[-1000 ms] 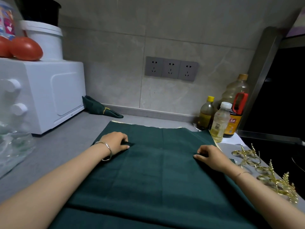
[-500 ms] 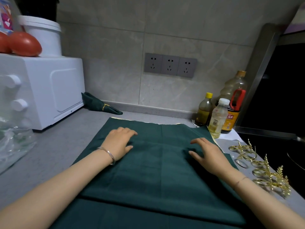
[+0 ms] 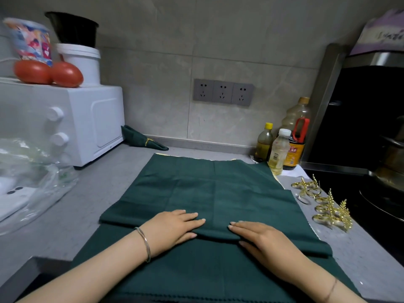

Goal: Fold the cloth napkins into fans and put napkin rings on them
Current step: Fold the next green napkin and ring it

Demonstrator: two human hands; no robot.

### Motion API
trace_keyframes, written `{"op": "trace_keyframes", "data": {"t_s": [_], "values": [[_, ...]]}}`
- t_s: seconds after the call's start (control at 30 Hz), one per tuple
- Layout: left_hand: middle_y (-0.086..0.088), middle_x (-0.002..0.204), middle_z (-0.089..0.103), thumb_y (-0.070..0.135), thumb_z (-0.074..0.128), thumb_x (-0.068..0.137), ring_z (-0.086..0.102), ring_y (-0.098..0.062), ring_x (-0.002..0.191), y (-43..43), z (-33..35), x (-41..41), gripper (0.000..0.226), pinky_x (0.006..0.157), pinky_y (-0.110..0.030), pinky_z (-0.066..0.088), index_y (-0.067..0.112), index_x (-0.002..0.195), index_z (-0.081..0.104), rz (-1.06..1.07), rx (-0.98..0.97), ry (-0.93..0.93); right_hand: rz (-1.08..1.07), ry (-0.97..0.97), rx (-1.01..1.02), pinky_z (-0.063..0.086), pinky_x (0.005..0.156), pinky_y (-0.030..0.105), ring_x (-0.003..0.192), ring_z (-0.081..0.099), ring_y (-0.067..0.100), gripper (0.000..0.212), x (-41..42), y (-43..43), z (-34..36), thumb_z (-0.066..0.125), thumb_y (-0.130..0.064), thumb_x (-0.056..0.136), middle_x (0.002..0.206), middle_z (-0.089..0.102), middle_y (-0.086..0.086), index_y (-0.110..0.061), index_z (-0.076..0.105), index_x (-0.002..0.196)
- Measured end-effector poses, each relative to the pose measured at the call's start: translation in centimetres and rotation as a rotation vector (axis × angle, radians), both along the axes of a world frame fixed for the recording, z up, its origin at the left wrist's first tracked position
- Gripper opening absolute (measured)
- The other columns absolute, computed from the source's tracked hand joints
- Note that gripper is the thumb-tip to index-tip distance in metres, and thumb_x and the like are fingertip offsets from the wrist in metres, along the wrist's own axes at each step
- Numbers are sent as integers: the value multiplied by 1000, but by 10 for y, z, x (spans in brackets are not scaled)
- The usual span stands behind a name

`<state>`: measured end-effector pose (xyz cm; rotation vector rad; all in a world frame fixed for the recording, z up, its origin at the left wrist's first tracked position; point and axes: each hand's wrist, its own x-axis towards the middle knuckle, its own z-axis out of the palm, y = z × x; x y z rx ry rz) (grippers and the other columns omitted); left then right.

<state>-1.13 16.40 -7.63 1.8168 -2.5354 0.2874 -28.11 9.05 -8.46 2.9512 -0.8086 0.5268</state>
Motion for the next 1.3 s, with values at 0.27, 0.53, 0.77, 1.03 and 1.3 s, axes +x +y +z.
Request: {"op": "trace_keyframes", "data": {"t_s": [0.27, 0.53, 0.77, 1.03, 1.3], "values": [[12, 101, 72, 39, 19, 99, 68, -7, 74, 12, -9, -19, 54, 43, -14, 43, 32, 105, 73, -20, -191, -71, -22, 32, -100, 49, 84, 15, 101, 65, 2, 38, -6, 1, 4, 40, -34, 87, 112, 68, -16, -28, 71, 109], [6, 149, 39, 45, 6, 100, 37, -19, 132, 1, 7, -42, 56, 104, -32, 34, 27, 146, 34, 319, -61, 127, -203, -130, 254, 26, 110, 21, 134, 38, 7, 38, 28, 6, 9, 37, -32, 101, 143, 47, -9, -20, 51, 135], [3, 161, -1, 33, 13, 104, -3, -25, 147, -24, -9, -52, 51, 118, -50, -1, 22, 153, 5, 572, 193, 242, -377, -22, 322, 11, 116, 37, 145, 17, 18, 45, 105, 3, -1, 28, -21, 102, 156, 23, 3, -15, 31, 146], [4, 161, -6, 40, 13, 102, -7, -26, 147, -17, -22, -40, 54, 116, -54, -5, 26, 153, 2, 594, 127, 319, -465, 93, 346, -5, 117, 50, 147, -2, 21, 50, 93, -2, -12, 18, -47, 100, 160, 4, -4, -37, 15, 150], [3, 161, -6, 49, 13, 100, -6, -25, 147, -8, -19, 7, 59, 116, -53, -2, 26, 153, 1, 731, 132, 333, -604, 83, 329, 1, 119, 40, 147, 0, 15, 55, 16, -30, -12, 19, -51, 99, 160, 2, -5, -33, 12, 151]]}}
